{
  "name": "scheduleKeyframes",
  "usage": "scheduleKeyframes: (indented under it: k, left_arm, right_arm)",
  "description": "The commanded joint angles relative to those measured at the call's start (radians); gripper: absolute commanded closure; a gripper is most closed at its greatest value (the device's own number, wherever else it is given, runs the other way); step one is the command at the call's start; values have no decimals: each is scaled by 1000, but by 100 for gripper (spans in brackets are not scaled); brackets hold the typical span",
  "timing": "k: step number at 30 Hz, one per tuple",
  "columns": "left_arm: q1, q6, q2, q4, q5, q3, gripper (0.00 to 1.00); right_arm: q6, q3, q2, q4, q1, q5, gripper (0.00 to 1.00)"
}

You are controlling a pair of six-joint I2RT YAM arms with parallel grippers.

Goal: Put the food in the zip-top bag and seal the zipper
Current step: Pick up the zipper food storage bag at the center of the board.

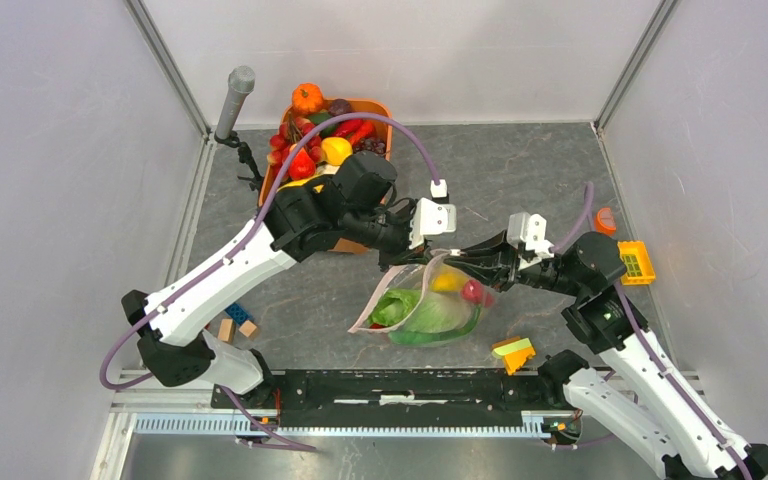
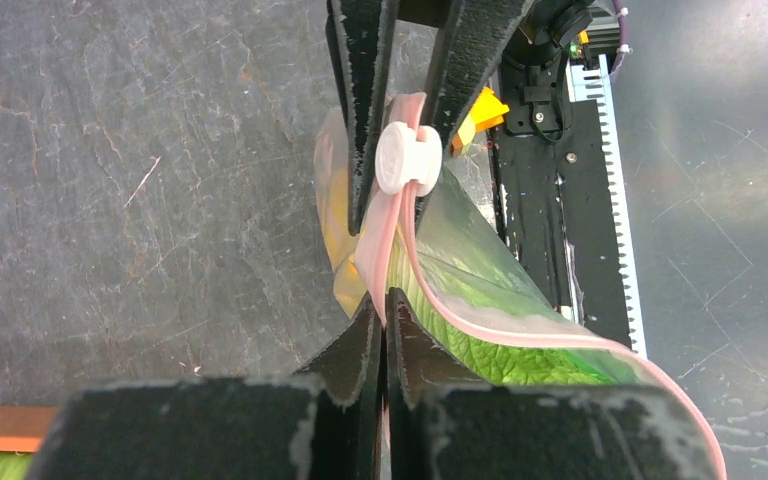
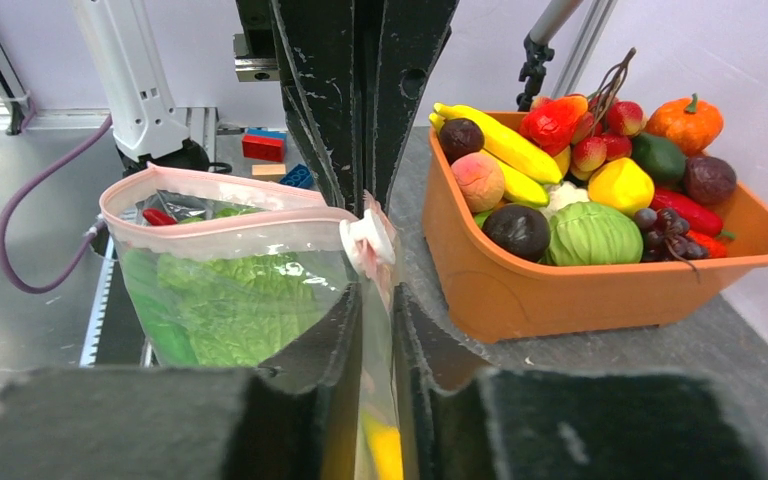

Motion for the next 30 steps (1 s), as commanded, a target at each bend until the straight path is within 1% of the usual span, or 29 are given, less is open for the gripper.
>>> scheduleKeyframes:
  k: [1, 4, 9, 12, 13, 14, 15, 16, 19, 23, 26, 29, 30]
  left_arm:
    - [1, -14, -35, 42, 5, 4, 97]
    - [0, -15, -40, 43, -2, 5, 97]
    - [2, -20, -45, 46, -38, 3, 95]
    - [1, -41, -53, 65, -73, -12, 85]
    - [1, -65, -57, 81, -94, -18, 79]
    - [1, -87, -63, 96, -122, -25, 69]
    - [1, -102, -70, 111, -136, -33, 64]
    - [1, -108, -77, 120, -140, -41, 53]
    - [1, -117, -104, 147, -156, -74, 46]
    - [3, -159, -150, 202, -272, -123, 31]
    - [16, -191, -198, 266, -344, -179, 24]
    - [40, -214, -259, 332, -359, -244, 15]
    - [48, -218, -279, 346, -356, -264, 15]
  right_arm:
    - [-9, 38, -2, 14, 2, 13, 91]
    - [-10, 30, -6, 19, 2, 19, 100]
    - [-9, 14, -26, 35, 2, 62, 100]
    - [-4, 9, -34, 44, 1, 98, 100]
    - [-2, 6, -36, 45, 2, 112, 100]
    - [1, 5, -37, 48, 2, 122, 100]
    - [3, 2, -38, 51, 2, 130, 100]
    - [3, -1, -38, 54, 2, 135, 100]
    - [7, -14, -39, 61, 1, 151, 100]
    - [7, -30, -42, 63, 2, 147, 100]
    - [7, -37, -41, 62, 3, 124, 100]
    - [4, -40, -39, 64, 2, 91, 100]
    - [3, -41, -39, 66, 2, 84, 100]
